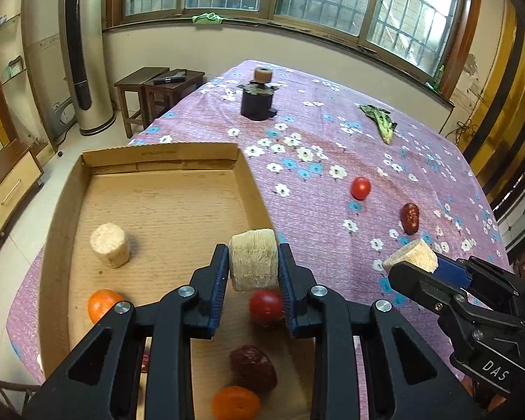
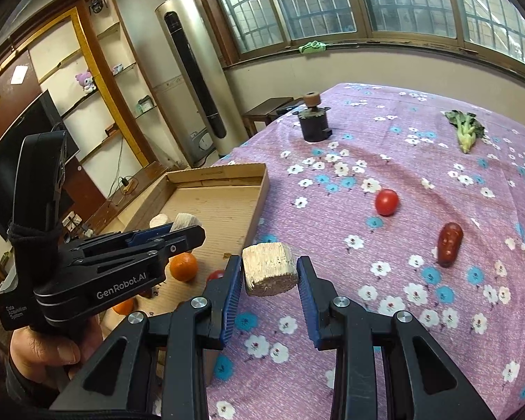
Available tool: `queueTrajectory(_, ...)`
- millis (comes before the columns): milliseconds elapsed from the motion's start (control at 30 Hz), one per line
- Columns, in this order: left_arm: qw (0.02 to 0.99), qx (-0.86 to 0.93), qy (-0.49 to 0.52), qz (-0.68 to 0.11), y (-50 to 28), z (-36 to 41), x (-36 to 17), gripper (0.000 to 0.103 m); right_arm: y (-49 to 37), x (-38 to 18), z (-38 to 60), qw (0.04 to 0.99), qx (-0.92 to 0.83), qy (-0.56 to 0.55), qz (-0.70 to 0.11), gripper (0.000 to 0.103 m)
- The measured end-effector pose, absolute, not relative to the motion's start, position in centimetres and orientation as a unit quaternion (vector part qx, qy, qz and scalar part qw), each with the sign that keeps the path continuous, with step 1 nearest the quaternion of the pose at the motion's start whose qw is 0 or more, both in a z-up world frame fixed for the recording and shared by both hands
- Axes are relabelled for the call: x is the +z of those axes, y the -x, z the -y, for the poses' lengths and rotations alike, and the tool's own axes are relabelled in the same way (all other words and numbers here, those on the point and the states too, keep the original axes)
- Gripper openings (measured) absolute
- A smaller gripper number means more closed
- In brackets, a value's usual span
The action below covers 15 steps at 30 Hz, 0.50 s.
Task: Organize fruits
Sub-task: 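Carry the cube with the left tool while the right tool carries its cube to the tray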
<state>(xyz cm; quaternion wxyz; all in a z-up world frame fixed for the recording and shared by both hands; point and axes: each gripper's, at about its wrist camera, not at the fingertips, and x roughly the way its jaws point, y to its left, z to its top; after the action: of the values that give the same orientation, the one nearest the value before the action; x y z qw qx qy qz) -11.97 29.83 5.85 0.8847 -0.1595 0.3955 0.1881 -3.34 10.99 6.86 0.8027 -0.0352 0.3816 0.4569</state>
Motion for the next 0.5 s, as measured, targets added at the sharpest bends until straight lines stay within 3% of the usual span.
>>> queueTrajectory(500,0.868,0.233,0.174,-0.402,12.3,-36.1,5.4,0.025,3.4,6.4,-17.6,0.775,0.495,0.056,-0.389,0.032)
